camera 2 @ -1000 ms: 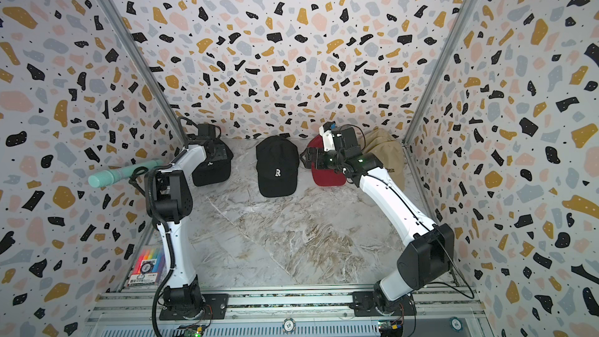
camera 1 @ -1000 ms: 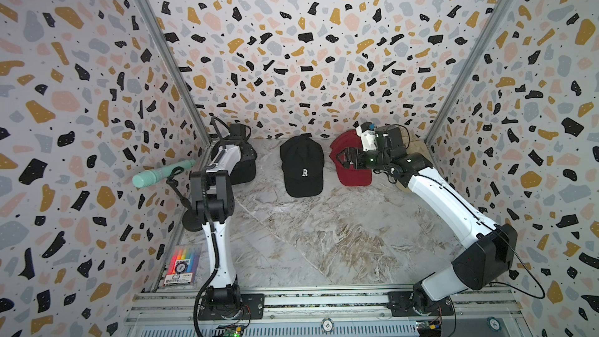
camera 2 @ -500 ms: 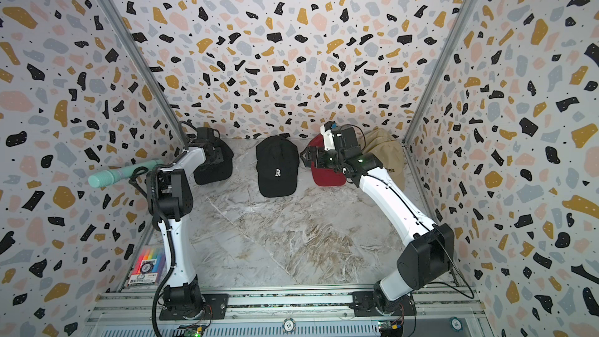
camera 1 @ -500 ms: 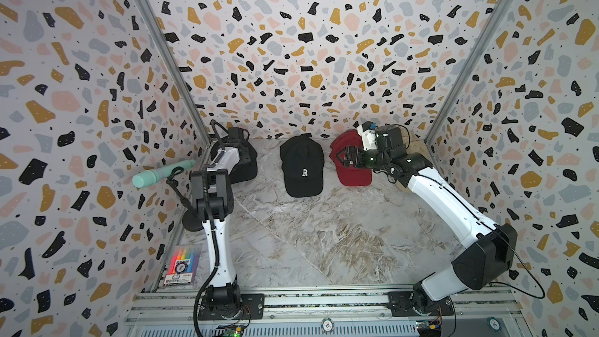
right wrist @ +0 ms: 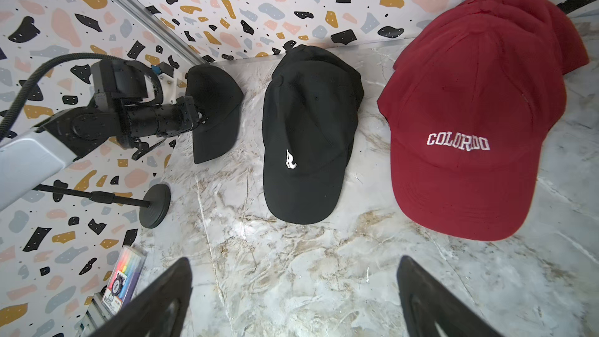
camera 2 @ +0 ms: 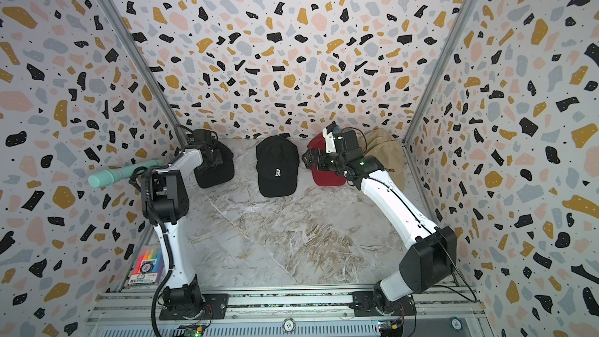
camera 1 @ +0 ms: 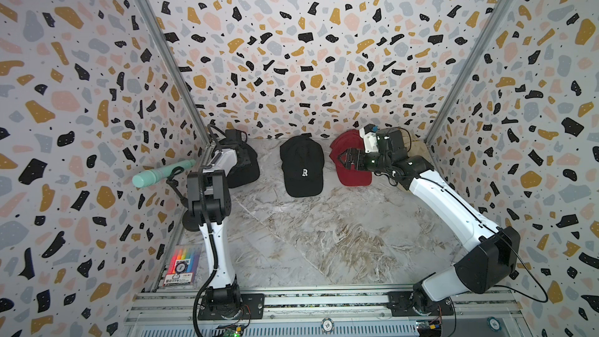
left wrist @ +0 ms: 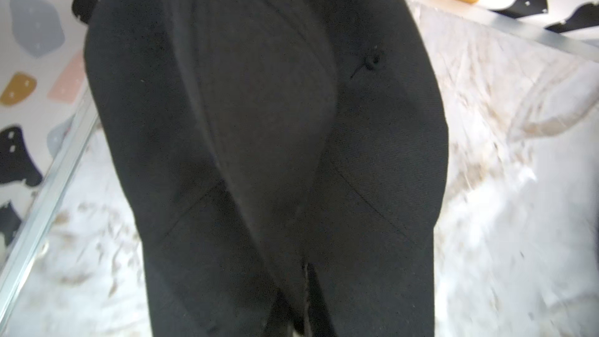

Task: Stack the baseball caps by color
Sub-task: Pick up the baseball cap from the center of the board, then place the baseball cap on the baseball cap.

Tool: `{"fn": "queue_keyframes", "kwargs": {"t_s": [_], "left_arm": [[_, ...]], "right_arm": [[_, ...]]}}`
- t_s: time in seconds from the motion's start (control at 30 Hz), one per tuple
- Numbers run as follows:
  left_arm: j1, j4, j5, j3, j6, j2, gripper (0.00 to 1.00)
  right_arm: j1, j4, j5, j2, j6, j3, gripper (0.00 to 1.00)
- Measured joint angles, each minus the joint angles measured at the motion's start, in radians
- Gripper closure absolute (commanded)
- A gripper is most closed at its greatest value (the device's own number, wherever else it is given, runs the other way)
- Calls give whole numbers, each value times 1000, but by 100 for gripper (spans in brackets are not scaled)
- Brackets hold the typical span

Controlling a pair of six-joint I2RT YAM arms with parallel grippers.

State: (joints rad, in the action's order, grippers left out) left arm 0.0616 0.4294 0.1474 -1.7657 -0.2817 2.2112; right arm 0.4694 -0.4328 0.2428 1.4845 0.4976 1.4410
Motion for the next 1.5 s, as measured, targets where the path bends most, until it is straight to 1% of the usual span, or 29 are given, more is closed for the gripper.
{"fn": "queue_keyframes", "kwargs": {"t_s": [0.13,0.33,0.57,0.67,0.77,0.93,1.1,1.2,1.4,1.5], "left_arm": [[-28,10,7,95,-17,-117,100],[-111,19,42,192,-37,-273,100],[-211,40,90,277,-58,-416,100],[-260,53,116,304,-71,-477,100],[-329,69,148,321,-80,-535,100],[-444,69,168,361,-118,-616,100],[-544,54,187,438,-169,-668,100],[-595,39,202,473,-198,-674,100],[-692,-3,242,479,-229,-644,100],[-724,-31,257,478,-236,-608,100]], "right_arm": [[0,1,5,-37,0,-29,1],[0,15,19,-111,0,-93,1],[0,14,24,-216,0,-175,1],[1,14,24,-251,0,-191,1],[1,14,24,-282,0,-207,1],[1,13,24,-331,3,-249,1],[1,-1,24,-356,3,-261,1],[1,-14,25,-365,2,-261,1],[0,-45,25,-381,-8,-261,1],[-6,-62,25,-394,-12,-261,1]]}}
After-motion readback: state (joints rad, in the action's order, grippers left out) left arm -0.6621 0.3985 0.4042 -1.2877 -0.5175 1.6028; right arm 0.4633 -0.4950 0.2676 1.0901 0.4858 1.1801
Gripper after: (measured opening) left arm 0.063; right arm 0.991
